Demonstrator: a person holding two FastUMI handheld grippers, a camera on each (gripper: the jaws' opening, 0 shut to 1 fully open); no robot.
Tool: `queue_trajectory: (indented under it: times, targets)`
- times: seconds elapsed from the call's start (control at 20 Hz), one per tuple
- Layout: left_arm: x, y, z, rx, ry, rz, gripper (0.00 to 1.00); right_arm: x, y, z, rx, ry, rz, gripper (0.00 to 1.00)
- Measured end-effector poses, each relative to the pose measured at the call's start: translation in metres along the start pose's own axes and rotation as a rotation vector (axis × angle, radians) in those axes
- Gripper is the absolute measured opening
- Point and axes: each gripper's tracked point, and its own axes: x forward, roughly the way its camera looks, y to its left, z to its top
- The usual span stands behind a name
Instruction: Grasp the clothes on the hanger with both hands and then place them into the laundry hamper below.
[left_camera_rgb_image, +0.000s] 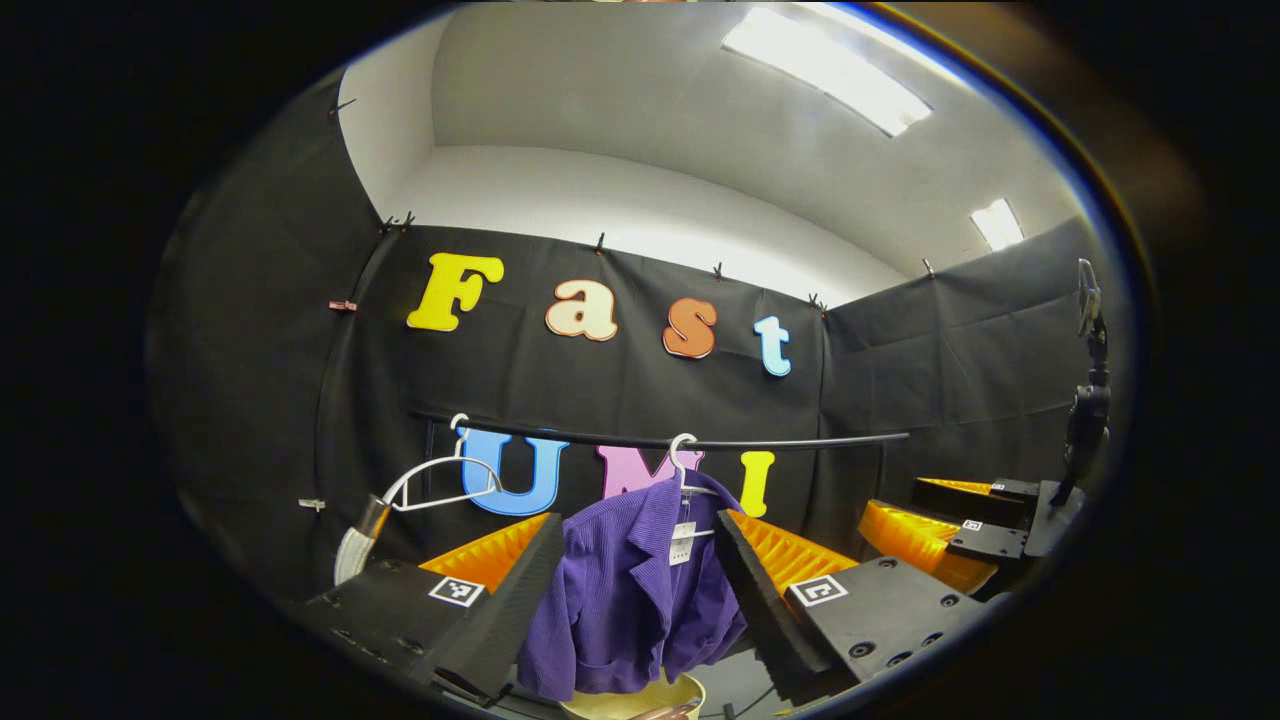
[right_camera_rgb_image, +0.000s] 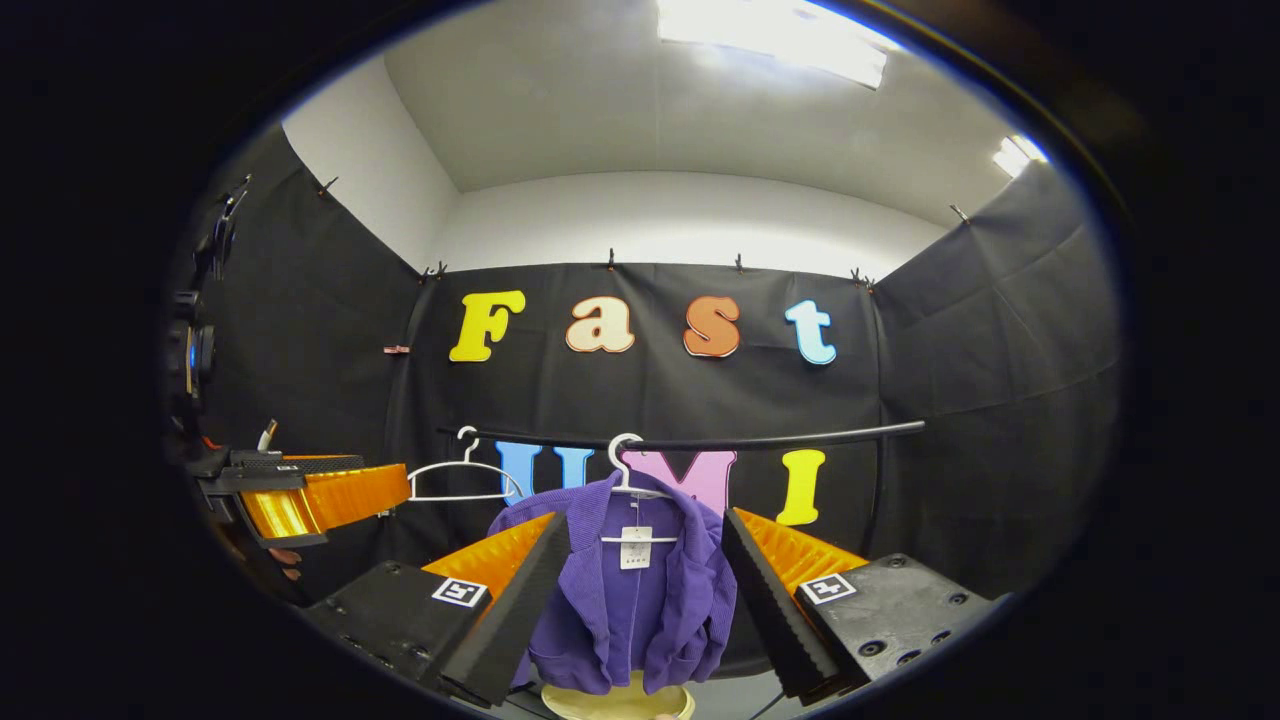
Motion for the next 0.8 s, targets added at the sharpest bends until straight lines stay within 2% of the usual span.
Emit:
queue_trajectory:
  times: [0.8]
  targets:
    - [-0.028,0.003,0.003,0.023,0.004,-0.129,0.95,-0.027,0.025,0.006,-0.051,-0.003,-0.080,0.97]
